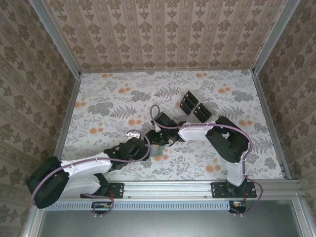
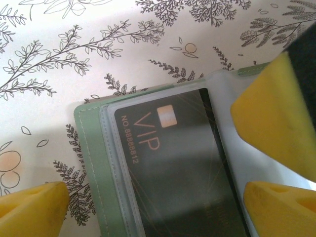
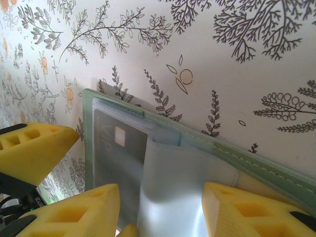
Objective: Put the credit cards into the card holder
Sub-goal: Flip over the card slot on the card holder.
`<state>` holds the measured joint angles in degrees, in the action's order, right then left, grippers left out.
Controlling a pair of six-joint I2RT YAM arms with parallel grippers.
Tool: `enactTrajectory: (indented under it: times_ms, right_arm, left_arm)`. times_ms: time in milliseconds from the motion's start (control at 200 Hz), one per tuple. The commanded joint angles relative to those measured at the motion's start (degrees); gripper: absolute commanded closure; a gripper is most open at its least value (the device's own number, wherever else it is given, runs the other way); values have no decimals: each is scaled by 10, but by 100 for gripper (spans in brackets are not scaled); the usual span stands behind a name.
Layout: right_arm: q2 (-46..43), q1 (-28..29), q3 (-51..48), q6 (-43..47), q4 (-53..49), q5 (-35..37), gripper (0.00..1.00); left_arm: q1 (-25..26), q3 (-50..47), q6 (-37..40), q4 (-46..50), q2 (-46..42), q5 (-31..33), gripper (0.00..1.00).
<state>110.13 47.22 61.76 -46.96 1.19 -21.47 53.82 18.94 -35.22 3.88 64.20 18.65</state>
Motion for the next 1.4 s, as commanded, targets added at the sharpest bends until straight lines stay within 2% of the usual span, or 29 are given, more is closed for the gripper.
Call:
enactTrajectory:
  times_ms: [0,325,660,1155,1395]
  right_arm:
    - [0,-2,-11,-9,-11,-13,51]
    - [-75,-11,-47,-19,11,-2,51]
    - [-97,-11,-83,-32,26,13,51]
    - [-24,3,-5,17,-50,13,51]
    - [21,16,40,21,-62,-15,51]
  left_arm:
    - [5,7,-17,21,7,25,0]
    - [9,-10,-40,25,4,32,0]
    - [11,-14,-45,23,3,32,0]
    - [21,-5,-24,45,-68,33,0]
    - [25,0,-14,37,-61,29,0]
